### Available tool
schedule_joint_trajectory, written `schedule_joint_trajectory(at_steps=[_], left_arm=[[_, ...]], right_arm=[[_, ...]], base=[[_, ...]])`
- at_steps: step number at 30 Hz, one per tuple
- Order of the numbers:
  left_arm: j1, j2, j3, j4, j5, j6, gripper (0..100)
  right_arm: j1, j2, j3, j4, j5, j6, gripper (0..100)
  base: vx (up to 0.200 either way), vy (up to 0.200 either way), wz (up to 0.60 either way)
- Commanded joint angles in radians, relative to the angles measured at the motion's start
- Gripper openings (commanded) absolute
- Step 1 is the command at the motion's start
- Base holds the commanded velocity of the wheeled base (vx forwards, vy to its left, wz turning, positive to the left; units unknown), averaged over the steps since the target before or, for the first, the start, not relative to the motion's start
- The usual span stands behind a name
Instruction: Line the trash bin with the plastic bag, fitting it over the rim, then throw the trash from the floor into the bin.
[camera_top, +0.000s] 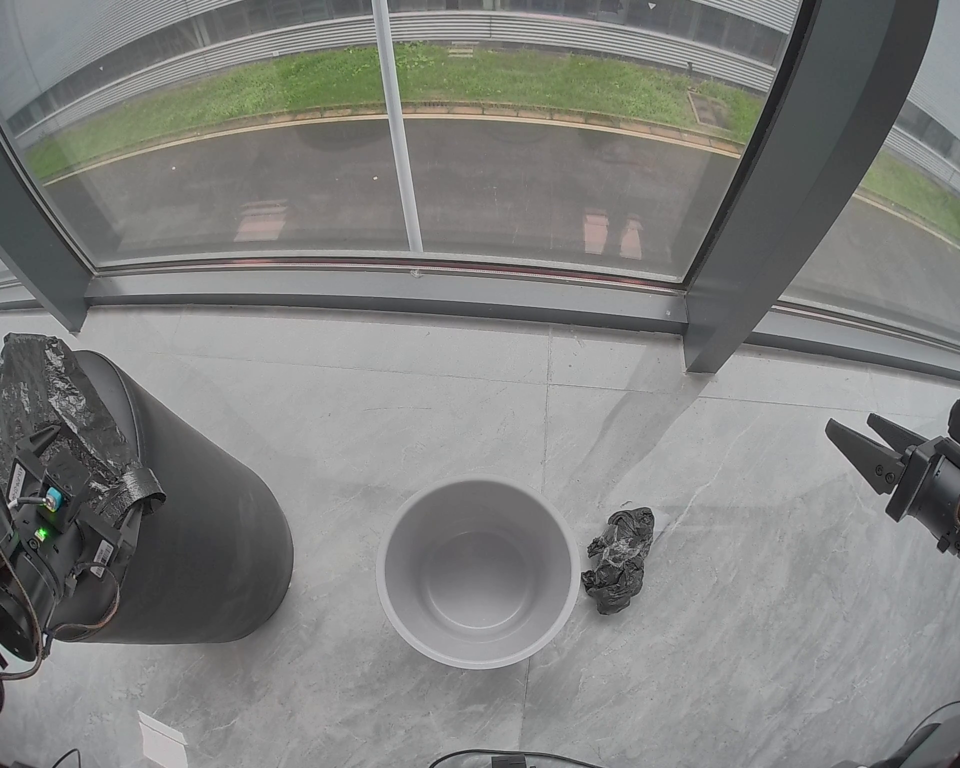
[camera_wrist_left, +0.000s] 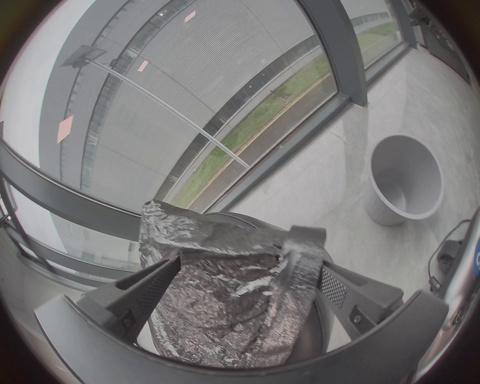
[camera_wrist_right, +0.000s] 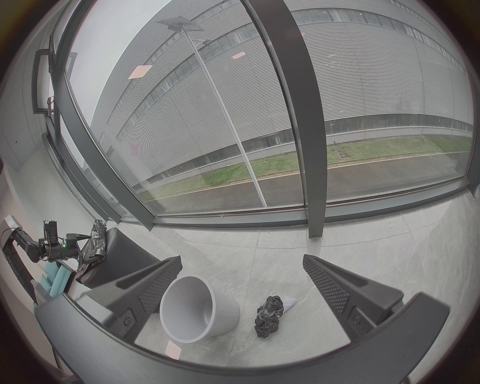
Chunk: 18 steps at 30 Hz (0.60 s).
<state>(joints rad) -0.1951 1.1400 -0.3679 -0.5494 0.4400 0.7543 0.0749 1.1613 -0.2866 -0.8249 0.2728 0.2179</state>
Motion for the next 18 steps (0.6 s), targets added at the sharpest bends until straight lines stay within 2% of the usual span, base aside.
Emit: schedule_joint_trajectory(at_steps=[1, 7, 18], left_arm=[[0.000, 0.049, 0.004, -0.083, 0.026, -0.001, 100], [0.005, 0.106, 0.017, -0.181, 0.036, 0.011, 100], [0.013, 0.127, 0.001, -0.185, 0.069, 0.031, 100]], right_arm=[[-0.001, -0.005, 0.001, 0.000, 0.000, 0.000, 100], [-0.001, -0.008, 0.000, 0.000, 0.000, 0.001, 100], [-0.001, -0.011, 0.000, 0.000, 0.000, 0.001, 100]], base=[[0.000, 0.000, 0.00], [0.000, 0.000, 0.00], [0.000, 0.000, 0.00]])
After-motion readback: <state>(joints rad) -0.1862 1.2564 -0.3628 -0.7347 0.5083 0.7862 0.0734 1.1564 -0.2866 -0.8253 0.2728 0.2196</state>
